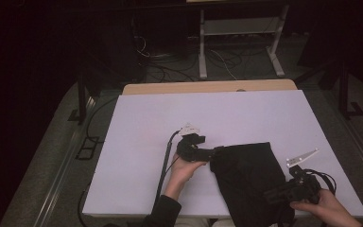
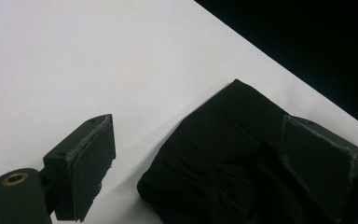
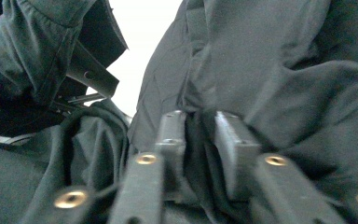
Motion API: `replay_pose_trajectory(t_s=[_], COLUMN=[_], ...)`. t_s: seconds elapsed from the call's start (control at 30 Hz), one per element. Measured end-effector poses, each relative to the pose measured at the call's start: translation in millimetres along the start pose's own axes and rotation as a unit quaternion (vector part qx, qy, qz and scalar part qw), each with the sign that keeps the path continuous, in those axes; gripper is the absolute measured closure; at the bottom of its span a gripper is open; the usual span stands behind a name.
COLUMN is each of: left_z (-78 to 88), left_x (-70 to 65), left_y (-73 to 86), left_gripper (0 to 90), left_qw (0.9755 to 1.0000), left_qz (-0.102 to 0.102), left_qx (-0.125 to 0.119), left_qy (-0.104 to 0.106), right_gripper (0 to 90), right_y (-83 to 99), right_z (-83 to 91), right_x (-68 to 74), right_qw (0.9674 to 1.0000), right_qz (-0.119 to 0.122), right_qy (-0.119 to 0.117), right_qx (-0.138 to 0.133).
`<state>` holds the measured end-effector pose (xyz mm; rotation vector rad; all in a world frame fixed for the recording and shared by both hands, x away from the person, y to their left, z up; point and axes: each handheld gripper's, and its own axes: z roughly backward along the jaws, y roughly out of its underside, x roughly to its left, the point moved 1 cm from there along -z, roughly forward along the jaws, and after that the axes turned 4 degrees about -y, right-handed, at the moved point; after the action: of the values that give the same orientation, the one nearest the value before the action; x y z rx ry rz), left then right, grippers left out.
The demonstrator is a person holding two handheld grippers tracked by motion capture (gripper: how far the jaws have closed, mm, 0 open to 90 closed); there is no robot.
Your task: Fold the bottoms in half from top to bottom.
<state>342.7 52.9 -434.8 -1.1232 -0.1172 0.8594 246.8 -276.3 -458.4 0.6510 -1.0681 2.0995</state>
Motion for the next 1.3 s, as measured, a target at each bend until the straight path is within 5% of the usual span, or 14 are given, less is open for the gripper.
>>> replay_pose_trajectory(t_s=[0.1,0.33,0.7,1.3], left_z=[1.2,5.4,7.7,7.6], left_x=[-0.2,-1.2,-1.2,-1.1], left_y=[-0.7,-3.4,-4.0,-4.1], left_gripper=[10.9,10.7,10.4,10.4], left_qw=[1.0000,1.0000,0.9999,0.9999], left_qz=[0.000,-0.005,-0.009,-0.009], left_qx=[-0.002,-0.005,-0.006,-0.005], left_qy=[-0.001,0.000,-0.002,-0.002], right_gripper=[49.3,43.0,88.2,88.4], right_y=[-1.5,-21.8,-59.2,-86.6], right_z=[5.0,18.5,24.2,11.4], right_x=[2.2,7.3,1.6,-16.0], right_qw=[0.9992,0.9959,0.9928,0.9923], right_qz=[0.008,0.035,0.057,0.057], right_qy=[-0.035,-0.026,0.009,0.054], right_qx=[-0.019,-0.079,-0.105,-0.096])
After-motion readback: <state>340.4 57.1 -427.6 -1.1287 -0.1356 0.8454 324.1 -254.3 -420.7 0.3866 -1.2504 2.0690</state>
